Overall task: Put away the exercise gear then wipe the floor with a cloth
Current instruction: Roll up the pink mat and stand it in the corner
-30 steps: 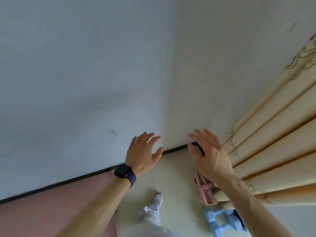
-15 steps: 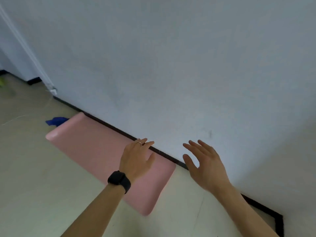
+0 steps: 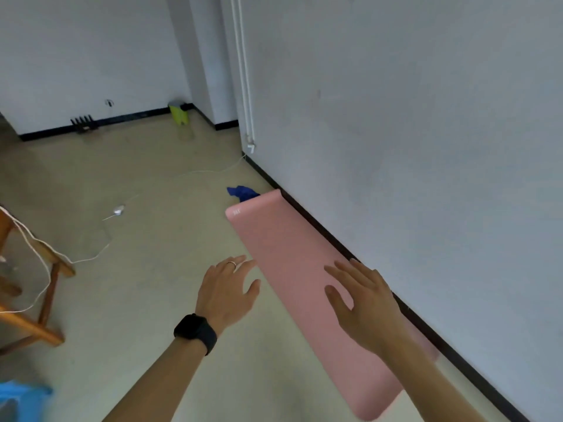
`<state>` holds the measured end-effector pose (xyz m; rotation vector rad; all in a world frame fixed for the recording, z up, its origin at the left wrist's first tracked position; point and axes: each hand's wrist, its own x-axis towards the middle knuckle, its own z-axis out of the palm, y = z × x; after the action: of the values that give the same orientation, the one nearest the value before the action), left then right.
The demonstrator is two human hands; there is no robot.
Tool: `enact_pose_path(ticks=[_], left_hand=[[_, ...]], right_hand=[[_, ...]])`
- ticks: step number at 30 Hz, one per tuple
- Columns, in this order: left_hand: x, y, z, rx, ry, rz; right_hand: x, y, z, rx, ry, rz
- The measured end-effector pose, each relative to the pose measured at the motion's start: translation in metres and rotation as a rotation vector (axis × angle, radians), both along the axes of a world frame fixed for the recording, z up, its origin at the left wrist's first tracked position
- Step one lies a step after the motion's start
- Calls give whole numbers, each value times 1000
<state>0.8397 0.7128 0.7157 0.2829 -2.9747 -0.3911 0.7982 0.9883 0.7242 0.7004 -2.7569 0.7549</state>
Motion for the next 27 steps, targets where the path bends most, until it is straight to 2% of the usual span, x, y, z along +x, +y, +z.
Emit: enact_pose_path(ticks=[6, 11, 18, 27], left_hand=[[-9, -101, -15, 31, -25, 74], [-57, -157, -31, 54, -41, 109], [-202, -233, -52, 63, -60, 140], [-395, -313, -60, 67, -125, 135]], right_hand=[[-32, -95, -19, 93, -50, 73], [-91, -154, -42, 130, -101, 115], [-239, -241, -70, 102, -147, 140], [-426, -324, -71, 138, -231, 143]])
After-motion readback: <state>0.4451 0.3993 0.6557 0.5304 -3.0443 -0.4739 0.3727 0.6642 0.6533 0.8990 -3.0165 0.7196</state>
